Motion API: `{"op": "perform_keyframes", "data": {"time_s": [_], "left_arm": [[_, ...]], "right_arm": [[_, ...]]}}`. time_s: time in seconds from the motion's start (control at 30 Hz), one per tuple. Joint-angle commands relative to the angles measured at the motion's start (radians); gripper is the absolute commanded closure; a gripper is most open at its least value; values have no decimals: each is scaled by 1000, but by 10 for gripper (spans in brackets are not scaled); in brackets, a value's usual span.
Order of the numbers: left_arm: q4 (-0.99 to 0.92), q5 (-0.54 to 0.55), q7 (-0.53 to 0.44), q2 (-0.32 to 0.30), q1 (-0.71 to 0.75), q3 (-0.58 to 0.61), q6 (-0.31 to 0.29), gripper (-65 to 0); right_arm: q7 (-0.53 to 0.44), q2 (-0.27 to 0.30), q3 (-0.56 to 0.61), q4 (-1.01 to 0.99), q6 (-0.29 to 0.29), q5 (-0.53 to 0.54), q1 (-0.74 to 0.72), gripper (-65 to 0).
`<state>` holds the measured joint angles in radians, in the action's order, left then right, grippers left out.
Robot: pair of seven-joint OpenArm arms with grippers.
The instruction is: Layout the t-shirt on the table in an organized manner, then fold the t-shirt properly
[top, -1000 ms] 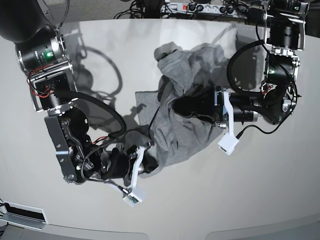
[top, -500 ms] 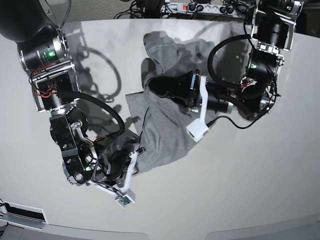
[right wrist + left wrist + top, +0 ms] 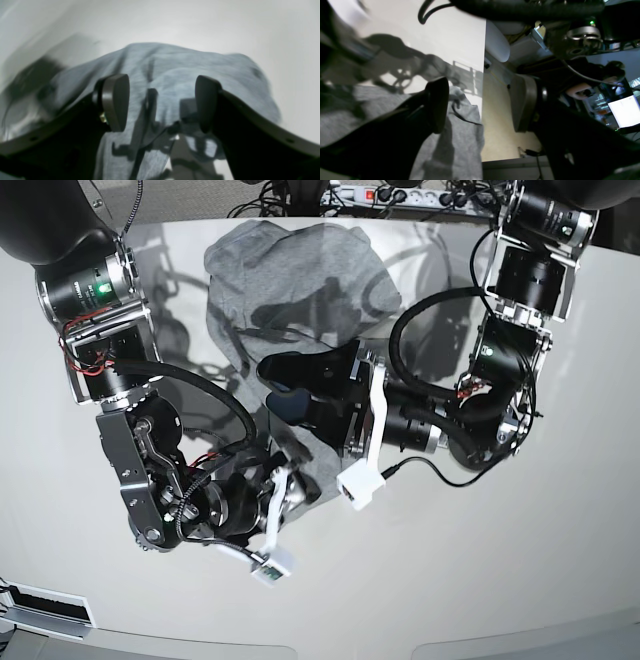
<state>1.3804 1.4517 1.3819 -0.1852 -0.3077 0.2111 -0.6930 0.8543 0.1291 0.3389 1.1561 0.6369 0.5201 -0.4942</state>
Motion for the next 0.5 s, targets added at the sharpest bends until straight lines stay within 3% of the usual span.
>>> {"op": "perform_keyframes", "data": {"time_s": [0.0,0.07,0.1,0.17,0.2,0.47], "left_arm": [[16,19,-18,1,-43,-6,-5,-401],[16,11,-4,-3,-63,-24,-5,-354],[16,11,13,-3,-71,-40,-5,-282],[16,13,14,-3,-84,-76,-5,-60],[16,13,14,-3,-89,-95,-5,0],[16,23,14,-58,-103,-254,-5,0]], "right_arm": [[-19,-2,-5,22,7,43,-35,-427],[-18,-1,-5,33,24,100,-35,-366],[-14,-1,-5,40,39,120,-35,-287],[10,-2,-5,47,61,150,-35,-69],[26,-1,-5,47,61,162,-35,0],[61,8,-5,47,61,156,-11,0]]}}
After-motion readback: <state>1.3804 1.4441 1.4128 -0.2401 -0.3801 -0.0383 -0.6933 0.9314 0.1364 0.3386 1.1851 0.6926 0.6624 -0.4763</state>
